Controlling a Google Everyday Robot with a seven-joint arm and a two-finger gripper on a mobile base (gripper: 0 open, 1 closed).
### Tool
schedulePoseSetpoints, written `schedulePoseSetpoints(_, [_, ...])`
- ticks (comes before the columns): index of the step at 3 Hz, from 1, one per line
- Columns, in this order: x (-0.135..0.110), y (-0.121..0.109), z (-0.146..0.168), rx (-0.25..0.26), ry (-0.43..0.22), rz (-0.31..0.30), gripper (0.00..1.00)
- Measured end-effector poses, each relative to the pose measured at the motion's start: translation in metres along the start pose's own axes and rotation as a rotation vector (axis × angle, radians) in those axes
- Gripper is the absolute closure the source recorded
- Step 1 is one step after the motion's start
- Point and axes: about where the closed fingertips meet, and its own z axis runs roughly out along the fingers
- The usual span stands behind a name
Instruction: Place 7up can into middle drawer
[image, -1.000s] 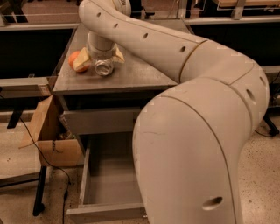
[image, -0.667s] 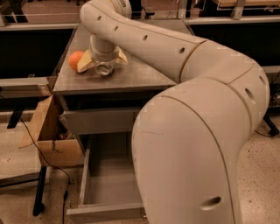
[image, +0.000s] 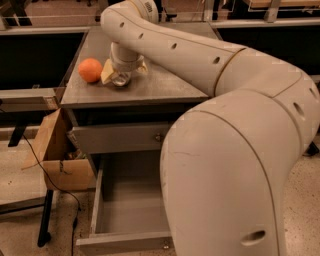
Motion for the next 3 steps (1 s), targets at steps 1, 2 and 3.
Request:
schedulePoseSetpoints(1, [-0.002,-0.005,-0.003,-0.004,-0.027,-0.011,0.44])
schedulePoseSetpoints(2, [-0.007,-0.007,-0.009,-0.006,-0.061,-0.019,0.67])
schedulePoseSetpoints(3, [-0.011,-0.009,-0.018,-0.003,-0.089,-0.023,0.9])
